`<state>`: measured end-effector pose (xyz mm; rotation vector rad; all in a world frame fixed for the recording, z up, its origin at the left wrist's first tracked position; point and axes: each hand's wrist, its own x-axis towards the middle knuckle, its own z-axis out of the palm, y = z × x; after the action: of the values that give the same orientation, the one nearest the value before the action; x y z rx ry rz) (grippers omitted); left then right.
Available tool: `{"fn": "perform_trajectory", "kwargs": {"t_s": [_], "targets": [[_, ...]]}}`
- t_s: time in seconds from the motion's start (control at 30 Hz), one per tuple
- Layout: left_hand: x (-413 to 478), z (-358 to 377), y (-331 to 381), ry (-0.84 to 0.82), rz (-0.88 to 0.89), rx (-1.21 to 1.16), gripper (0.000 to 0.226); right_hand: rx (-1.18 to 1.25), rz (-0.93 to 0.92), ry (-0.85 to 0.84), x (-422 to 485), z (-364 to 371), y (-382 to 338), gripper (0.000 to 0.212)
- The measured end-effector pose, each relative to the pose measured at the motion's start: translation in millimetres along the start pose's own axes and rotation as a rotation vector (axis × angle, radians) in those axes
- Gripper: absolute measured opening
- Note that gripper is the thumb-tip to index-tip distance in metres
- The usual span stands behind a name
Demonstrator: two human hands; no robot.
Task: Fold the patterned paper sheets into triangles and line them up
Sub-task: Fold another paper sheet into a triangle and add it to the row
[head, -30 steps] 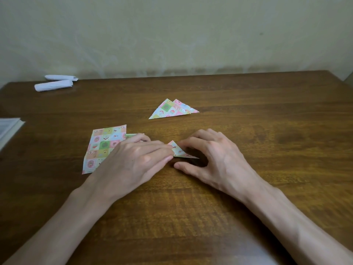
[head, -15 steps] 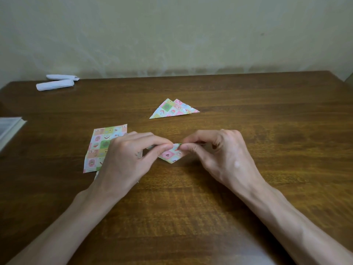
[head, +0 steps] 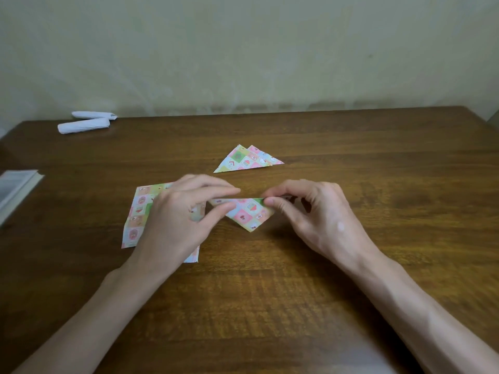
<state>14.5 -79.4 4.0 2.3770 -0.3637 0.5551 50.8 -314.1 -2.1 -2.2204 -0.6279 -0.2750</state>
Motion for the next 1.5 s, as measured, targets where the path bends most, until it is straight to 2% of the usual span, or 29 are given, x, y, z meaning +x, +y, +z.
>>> {"fn": "perform_trajectory", "kwargs": {"t_s": [0.1,0.17,0.23,0.3,0.33,0.4,0.53,0.6,0.7,0.77,0.87,0.93,1.1,1.3,1.43,1.5], "targets": [[8,1,8,-0.049,0.116,0.131,0.021,-0.018,-0.125,0.011,0,3,0,0.008],[14,1,14,-0.064,0.133,0.165,0.014,0.075,-0.108,0.059,0,5,-3,0.008],[20,1,18,-0.082,0.005,0.055,0.009,0.304,0.021,0.094,1,7,-6,0.024],[27,-1,20,-0.069,-0.237,-0.228,0.008,0.571,0.191,0.047,2,8,-6,0.042],[29,-1,22,-0.063,-0.355,-0.375,0.010,0.647,0.262,-0.002,2,10,-6,0.042],[29,2,23,-0.086,-0.521,-0.555,0.013,0.680,0.345,-0.064,3,16,-5,0.027],[27,8,20,-0.125,-0.708,-0.724,0.023,0.732,0.495,-0.008,5,19,-6,0.016],[27,10,18,-0.115,-0.766,-0.788,0.027,0.749,0.523,-0.052,8,18,-8,0.016],[26,10,20,-0.119,-0.810,-0.863,0.028,0.713,0.503,-0.097,20,18,-4,0.010],[26,10,20,-0.137,-0.820,-0.880,0.029,0.643,0.489,-0.048,36,15,9,0.008],[25,6,18,-0.115,-0.817,-0.831,0.025,0.309,0.432,-0.008,66,7,40,0.018],[24,1,14,-0.087,-0.782,-0.781,0.019,0.170,0.395,-0.026,82,6,53,0.023],[16,-17,-4,-0.060,-0.634,-0.655,0.016,0.035,0.283,-0.015,104,18,60,0.018],[3,-35,-23,0.013,-0.566,-0.552,0.016,-0.222,0.180,0.099,101,24,61,0.017],[0,-45,-38,0.072,-0.479,-0.365,0.017,-0.304,0.130,0.187,95,23,60,0.017],[0,-54,-52,0.049,-0.438,-0.181,0.023,-0.290,0.105,0.202,91,23,55,0.017]]}}
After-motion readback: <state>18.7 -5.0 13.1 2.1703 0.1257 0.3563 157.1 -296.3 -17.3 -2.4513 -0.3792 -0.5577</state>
